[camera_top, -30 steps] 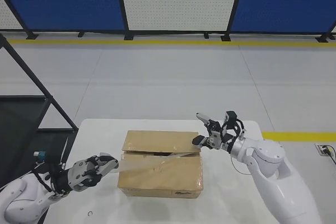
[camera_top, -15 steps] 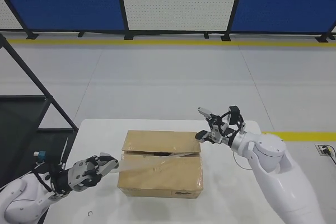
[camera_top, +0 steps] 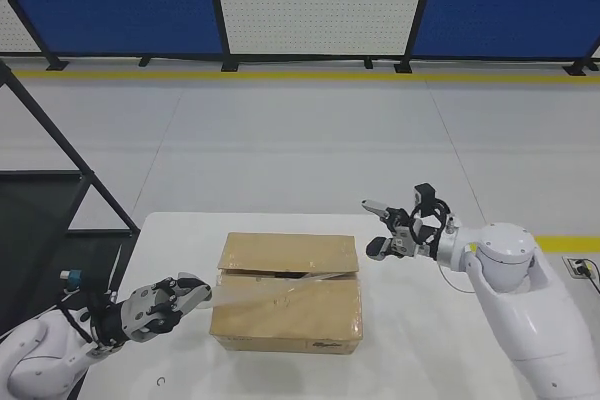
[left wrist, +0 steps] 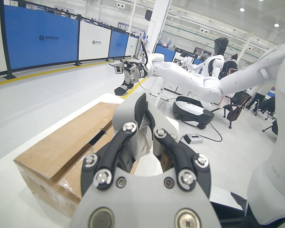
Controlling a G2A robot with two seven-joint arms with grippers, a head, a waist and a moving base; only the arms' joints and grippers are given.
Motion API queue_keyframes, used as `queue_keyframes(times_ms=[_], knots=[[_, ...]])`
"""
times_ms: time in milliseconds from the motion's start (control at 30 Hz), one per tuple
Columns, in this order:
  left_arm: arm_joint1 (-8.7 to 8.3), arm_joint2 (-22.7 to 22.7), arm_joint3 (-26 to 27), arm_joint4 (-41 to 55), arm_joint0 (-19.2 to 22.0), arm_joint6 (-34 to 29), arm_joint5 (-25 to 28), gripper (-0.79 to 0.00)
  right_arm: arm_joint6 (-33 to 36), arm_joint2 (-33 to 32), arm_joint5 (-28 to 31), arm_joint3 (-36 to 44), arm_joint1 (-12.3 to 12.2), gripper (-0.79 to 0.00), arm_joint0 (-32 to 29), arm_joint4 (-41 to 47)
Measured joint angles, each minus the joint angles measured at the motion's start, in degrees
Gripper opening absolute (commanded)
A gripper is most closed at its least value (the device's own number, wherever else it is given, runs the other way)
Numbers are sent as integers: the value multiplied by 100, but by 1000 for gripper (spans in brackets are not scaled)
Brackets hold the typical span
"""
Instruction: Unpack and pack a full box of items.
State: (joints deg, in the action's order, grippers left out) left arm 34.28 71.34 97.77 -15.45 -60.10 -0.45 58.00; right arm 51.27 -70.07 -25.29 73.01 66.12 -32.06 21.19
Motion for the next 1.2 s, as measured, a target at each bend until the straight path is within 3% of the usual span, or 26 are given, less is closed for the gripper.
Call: queue_keyframes(times_ms=[67, 167, 333, 400, 500, 733, 900, 1033, 1167, 1200], knots=[[0, 0, 0, 0, 0, 0, 0, -785, -91, 20, 96, 60, 0, 0, -57, -81], [0, 0, 0, 0, 0, 0, 0, -785, -431, 171, 736, 339, -14, 0, -203, -613], [0, 0, 0, 0, 0, 0, 0, -785, -903, 511, 1913, 655, -90, 0, -300, -2353], [0, 0, 0, 0, 0, 0, 0, -785, -912, 529, 1980, 694, -95, 0, -302, -2680], [0, 0, 0, 0, 0, 0, 0, -785, -670, 517, 1957, 669, -94, 0, -299, -2446], [0, 0, 0, 0, 0, 0, 0, -785, -793, 549, 2019, 737, -102, 0, -338, -2547], [0, 0, 0, 0, 0, 0, 0, -785, -1526, 700, 2819, 1030, -185, 0, -492, -4292], [0, 0, 0, 0, 0, 0, 0, -785, -1333, 635, 3525, 930, -255, 0, -475, -4978], [0, 0, 0, 0, 0, 0, 0, -785, -744, 588, 3971, 887, -302, 0, -367, -5020], [0, 0, 0, 0, 0, 0, 0, -785, -549, 575, 4044, 868, -313, -37, -322, -5002]])
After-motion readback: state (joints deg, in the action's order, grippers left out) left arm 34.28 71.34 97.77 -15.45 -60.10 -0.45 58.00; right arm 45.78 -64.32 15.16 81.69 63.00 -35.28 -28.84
